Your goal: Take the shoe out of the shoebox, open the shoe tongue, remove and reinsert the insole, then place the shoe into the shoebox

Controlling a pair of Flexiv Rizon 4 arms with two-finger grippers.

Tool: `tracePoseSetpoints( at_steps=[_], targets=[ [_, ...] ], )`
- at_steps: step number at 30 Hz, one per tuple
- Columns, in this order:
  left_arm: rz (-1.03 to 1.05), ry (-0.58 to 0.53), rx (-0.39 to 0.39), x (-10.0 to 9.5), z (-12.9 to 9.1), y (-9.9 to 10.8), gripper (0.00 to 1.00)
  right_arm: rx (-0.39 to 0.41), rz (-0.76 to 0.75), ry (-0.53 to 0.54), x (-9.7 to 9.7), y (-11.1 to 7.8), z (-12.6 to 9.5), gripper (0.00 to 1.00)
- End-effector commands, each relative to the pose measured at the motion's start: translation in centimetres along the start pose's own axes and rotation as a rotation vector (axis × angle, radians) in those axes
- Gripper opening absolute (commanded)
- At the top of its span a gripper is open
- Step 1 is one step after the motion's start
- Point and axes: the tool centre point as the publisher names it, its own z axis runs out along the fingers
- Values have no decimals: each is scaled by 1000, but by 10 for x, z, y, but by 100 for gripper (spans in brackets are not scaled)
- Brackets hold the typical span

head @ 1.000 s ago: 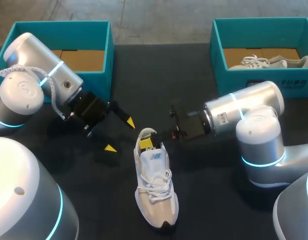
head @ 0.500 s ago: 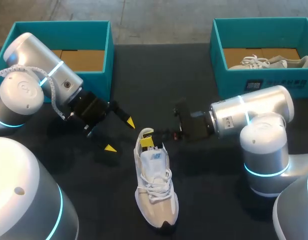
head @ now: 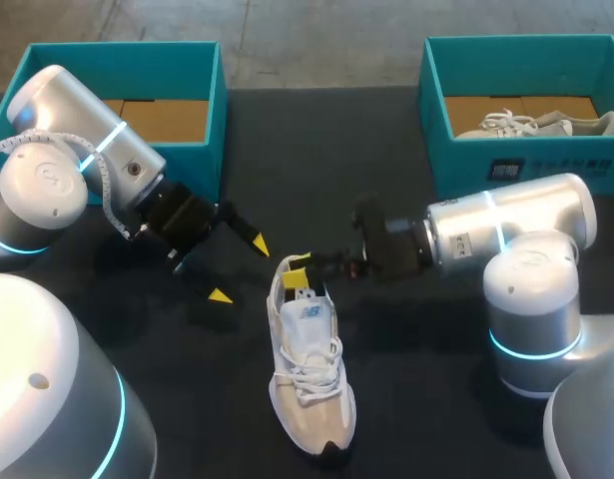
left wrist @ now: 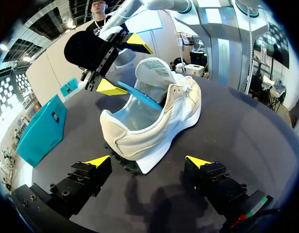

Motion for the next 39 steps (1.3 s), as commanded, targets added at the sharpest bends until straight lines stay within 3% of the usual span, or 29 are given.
tracePoseSetpoints(
  at_steps=[1,9,19,29,39],
  targets=[
    [0,3,-4,-1,1,0,100,14,-8,1,-1,8,1,69],
    [0,3,-4,-1,1,0,100,9,-21,-12,1,12,-3,67],
    [0,3,-4,-1,1,0,100,4,56,-70,8,-1,-16,66],
    [0,3,-4,-1,1,0,100,55,138,-216,26,2,-38,65],
    [0,3,-4,-1,1,0,100,130,230,-396,35,8,-46,64]
  ],
)
